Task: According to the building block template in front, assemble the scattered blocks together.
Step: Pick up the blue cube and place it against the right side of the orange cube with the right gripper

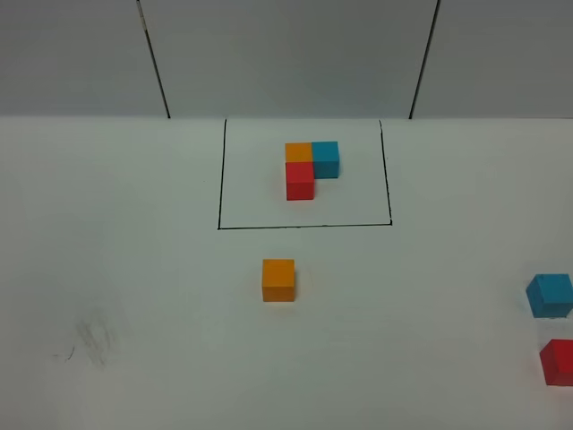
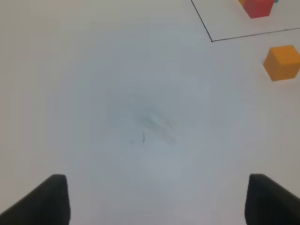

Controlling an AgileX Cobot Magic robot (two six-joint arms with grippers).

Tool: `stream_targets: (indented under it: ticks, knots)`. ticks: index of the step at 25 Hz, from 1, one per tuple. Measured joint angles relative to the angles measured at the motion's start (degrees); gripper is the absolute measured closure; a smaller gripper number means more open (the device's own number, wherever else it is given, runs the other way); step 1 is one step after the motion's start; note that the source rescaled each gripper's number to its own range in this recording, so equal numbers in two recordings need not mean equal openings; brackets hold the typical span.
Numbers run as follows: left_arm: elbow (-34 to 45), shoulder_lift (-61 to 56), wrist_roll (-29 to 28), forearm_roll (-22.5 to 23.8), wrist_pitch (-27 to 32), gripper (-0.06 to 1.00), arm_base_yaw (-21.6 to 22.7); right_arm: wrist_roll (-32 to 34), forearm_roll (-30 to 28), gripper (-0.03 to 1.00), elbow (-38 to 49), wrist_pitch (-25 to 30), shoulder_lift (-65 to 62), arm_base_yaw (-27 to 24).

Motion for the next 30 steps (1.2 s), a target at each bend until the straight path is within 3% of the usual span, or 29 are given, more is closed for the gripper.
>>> stream_targets:
  ticks: [30]
  knots:
    - [0.5,-0.1,-0.8,0.1,0.3,-0.04,0.0,0.0,0.0,0.97,0.0,0.0,0.0,0.0]
